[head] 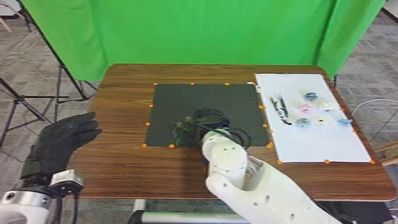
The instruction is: Arrange flowers
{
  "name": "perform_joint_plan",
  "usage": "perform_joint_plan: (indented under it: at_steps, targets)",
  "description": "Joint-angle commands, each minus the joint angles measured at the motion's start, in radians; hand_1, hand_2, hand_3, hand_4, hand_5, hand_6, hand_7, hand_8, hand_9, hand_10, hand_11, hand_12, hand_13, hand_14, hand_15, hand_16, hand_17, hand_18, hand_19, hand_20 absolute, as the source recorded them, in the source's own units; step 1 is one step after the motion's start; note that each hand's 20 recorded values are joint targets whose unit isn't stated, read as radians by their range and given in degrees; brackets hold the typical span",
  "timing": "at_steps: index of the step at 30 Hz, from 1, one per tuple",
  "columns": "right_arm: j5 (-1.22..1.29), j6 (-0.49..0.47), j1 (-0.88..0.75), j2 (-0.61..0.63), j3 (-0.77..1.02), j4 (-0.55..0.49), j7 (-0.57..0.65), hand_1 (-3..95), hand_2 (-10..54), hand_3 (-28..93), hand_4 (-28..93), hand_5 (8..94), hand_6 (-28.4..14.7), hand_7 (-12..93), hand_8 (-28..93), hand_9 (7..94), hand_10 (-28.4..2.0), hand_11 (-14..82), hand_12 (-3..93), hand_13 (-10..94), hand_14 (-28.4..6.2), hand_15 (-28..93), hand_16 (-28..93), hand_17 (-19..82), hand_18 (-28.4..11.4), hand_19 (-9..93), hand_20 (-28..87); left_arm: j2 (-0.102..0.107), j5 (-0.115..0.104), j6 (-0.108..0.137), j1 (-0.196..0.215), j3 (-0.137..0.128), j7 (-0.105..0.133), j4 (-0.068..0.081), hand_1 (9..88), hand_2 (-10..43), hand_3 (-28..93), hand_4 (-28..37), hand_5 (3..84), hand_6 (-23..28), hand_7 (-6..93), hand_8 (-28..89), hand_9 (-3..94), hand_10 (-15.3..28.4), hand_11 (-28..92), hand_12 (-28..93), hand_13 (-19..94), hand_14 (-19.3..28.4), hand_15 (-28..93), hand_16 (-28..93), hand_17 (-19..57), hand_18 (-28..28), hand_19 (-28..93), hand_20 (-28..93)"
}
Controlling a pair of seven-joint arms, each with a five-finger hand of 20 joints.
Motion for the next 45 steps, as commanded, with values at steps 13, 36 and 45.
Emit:
perform_joint_plan:
  at_steps: [13,36,45]
  targets:
    - [-0.045,0.194,0.050,0.247,0.117,-0.098,-0.006,32.9,-4.4,71,-21,81.0,-4.7,28,-8,80.1,-18.4,39.9,24.5,73,-14.5,71,23,38,-28.4,93,16,0.011,-0.041,0.051,0.104,-0.012,0.093,-0.020,27.2,3.3,82,-20.3,42.6,11.8,19.5,-11,36.7,21.0,38,10,25,26.8,65,-14,-9.1,22.8,60,16]
    - [-0.062,0.371,-0.037,0.402,0.155,0.086,0.080,29.1,-6.2,78,-24,67.2,-11.2,25,-10,61.6,-24.1,41.6,20.7,54,-20.5,74,14,25,-28.3,89,2,0.024,-0.040,0.042,0.051,0.031,0.090,-0.008,27.1,3.3,82,-20.5,42.6,11.8,19.5,-11,36.7,21.0,38,10,25,26.9,65,-14,-9.1,22.8,60,16]
    - [-0.041,0.317,-0.043,0.428,0.172,0.118,0.081,28.9,-6.3,79,-24,67.3,-11.2,25,-10,61.6,-24.0,41.9,20.9,54,-20.5,74,14,25,-28.3,89,1,0.015,-0.030,0.029,0.034,0.036,0.077,-0.005,27.2,3.3,82,-20.5,42.5,11.8,19.5,-11,36.7,21.0,38,10,25,26.9,65,-14,-9.0,22.8,60,16]
